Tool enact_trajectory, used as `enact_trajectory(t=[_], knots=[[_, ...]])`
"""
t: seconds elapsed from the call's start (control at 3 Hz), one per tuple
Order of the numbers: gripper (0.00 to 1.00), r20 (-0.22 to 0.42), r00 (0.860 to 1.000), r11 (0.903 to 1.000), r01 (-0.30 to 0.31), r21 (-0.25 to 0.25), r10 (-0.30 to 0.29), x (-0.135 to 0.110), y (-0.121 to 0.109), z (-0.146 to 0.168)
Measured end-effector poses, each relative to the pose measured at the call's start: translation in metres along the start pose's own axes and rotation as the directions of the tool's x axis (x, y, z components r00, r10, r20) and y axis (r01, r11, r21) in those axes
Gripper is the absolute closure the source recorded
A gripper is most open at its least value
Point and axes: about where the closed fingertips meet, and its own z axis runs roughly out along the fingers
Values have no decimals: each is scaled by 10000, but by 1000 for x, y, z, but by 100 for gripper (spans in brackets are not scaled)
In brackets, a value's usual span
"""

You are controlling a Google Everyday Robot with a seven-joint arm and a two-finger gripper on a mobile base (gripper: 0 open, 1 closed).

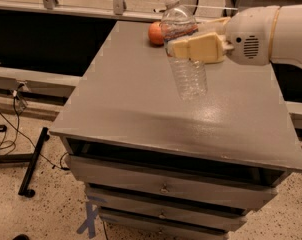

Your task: Place water bottle upright

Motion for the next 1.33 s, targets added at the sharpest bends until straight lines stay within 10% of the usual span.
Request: enact_trajectory(t=[1.33], knots=[[100, 3150, 9456, 9964, 846, 33, -813, 25, 4, 32]])
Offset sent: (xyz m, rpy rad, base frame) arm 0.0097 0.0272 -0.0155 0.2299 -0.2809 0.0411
